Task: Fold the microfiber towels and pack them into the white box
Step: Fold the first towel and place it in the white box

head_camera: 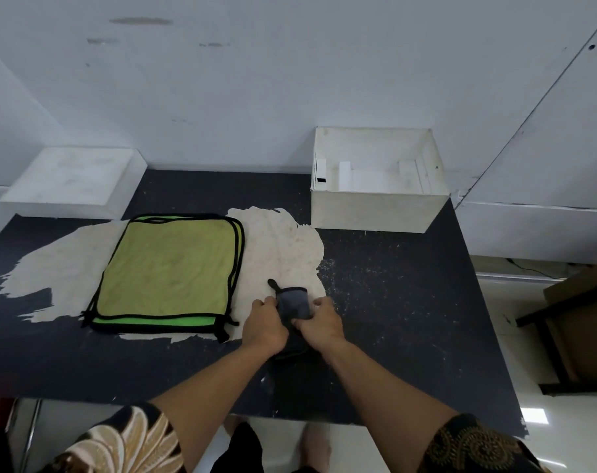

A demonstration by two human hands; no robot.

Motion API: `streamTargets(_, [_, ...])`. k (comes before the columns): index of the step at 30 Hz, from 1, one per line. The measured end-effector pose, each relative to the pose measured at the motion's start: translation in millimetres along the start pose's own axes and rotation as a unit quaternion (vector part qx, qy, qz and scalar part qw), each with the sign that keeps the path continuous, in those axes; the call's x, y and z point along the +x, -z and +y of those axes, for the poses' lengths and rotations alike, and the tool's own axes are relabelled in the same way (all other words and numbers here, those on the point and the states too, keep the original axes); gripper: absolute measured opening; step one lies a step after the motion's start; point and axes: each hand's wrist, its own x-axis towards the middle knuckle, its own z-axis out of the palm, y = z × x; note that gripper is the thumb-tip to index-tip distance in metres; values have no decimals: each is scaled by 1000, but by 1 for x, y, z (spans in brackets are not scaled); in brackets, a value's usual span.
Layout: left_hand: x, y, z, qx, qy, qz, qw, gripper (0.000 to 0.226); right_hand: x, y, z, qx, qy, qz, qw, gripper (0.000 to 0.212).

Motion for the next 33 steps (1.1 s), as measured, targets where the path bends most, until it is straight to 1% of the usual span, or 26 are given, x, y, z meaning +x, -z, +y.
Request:
streamTargets(1, [1, 1, -1, -7, 0, -6, 1000, 45, 1, -1, 0, 18, -14, -4, 1000, 54])
streamTargets(2, [3, 3, -2, -17, -1, -10, 1000, 43, 1, -2, -1, 33, -21, -10, 999, 48])
streamTargets(5, [6, 9, -3, -57, 7, -13, 998, 27, 3, -3, -5, 92, -26, -42, 995, 19])
streamTargets(6, [7, 11, -3, -75, 13, -14, 997, 25, 1, -3, -8, 118, -27, -52, 991, 13])
streamTargets(8, [6, 16, -2, -109, 16, -7, 994, 24, -2, -2, -14, 162, -25, -57, 985, 14])
streamTargets(12, [6, 34, -3, -186, -1, 15, 982, 15, -14, 0, -33, 244, -13, -54, 968, 23])
streamTargets(15, [8, 53, -1, -216, -29, 13, 976, 17, -22, 3, -52, 291, 7, -35, 956, 25])
streamTargets(18, [6, 69, 4, -255, -51, 37, 965, 17, -28, 6, -68, 323, 24, -23, 946, 26])
streamTargets(20, [5, 82, 6, -266, -68, 62, 960, 15, -33, 7, -79, 332, 39, -25, 942, 25])
streamTargets(23, [2, 104, 10, -251, -111, 107, 956, 18, -44, 8, -94, 345, 70, -26, 936, 20])
streamTargets(25, [-1, 118, 15, -262, -142, 113, 948, 20, -51, 8, -103, 361, 87, -16, 928, 22])
streamTargets(27, [-6, 130, 19, -298, -168, 68, 937, 29, -56, 10, -111, 387, 100, 5, 917, 22])
streamTargets(29, [-13, 139, 20, -313, -205, -12, 927, 47, -59, 14, -120, 418, 103, 28, 902, 19])
streamTargets(31, [-18, 145, 21, -289, -258, -69, 919, 60, -62, 22, -127, 459, 97, 55, 881, 21])
streamTargets(33, [-20, 148, 23, -263, -306, -89, 911, 64, -65, 31, -132, 484, 91, 83, 866, 26])
